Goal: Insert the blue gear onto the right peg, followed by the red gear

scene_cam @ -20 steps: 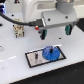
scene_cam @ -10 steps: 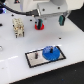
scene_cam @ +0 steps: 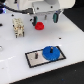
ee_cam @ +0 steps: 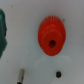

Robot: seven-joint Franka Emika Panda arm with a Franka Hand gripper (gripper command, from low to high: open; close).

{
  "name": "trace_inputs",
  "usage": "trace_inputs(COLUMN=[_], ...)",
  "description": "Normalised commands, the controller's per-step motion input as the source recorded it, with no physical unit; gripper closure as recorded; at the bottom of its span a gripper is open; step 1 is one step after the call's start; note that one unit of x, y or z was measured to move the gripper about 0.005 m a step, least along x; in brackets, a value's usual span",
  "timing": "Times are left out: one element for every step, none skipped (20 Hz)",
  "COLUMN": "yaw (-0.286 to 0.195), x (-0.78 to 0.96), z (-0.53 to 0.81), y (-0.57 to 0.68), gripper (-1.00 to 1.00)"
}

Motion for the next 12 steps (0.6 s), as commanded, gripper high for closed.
trace_inputs(yaw=[0.0, 0.0, 0.0, 0.0, 0.0, 0.0, 0.0, 0.0, 0.0, 0.0, 0.0, 0.0], x=[-0.5, -0.37, -0.42, -0.39, -0.4, -0.37, -0.35, -0.37, -0.39, -0.37, -0.34, -0.33], z=[-0.32, -0.2, -0.31, -0.33, -0.32, -0.32, -0.34, -0.35, -0.37, -0.33, -0.32, -0.33], y=[0.01, 0.05, 0.03, 0.0, 0.02, 0.01, 0.01, 0.02, 0.04, 0.04, 0.0, -0.02], gripper=[-1.0, -1.0, -1.0, -1.0, -1.0, -1.0, -1.0, -1.0, -1.0, -1.0, -1.0, -1.0])
